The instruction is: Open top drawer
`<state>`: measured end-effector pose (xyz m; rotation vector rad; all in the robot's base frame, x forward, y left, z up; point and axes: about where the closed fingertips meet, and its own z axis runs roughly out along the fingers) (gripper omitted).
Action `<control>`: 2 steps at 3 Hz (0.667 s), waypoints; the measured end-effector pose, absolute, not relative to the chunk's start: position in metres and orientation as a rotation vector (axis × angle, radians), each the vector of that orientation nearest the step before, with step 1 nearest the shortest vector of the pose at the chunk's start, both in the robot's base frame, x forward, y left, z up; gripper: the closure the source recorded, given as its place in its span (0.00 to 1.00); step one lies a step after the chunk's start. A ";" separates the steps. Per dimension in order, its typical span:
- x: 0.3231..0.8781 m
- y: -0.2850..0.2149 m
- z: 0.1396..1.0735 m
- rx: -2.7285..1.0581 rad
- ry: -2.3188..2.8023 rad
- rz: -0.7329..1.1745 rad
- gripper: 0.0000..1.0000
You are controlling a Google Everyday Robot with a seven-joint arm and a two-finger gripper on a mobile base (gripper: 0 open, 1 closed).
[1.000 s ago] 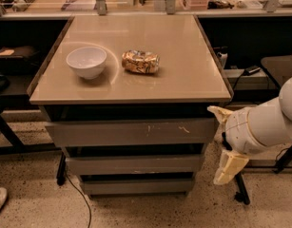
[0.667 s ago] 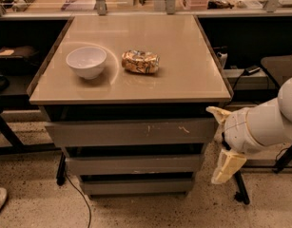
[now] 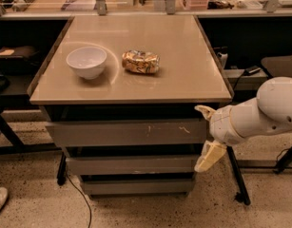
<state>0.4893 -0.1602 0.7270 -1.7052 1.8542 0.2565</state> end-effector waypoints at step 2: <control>0.522 -0.142 0.694 -1.640 1.858 0.375 0.00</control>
Offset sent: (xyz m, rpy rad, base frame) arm 0.0487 0.0291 -0.0580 0.1231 0.0763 -0.0189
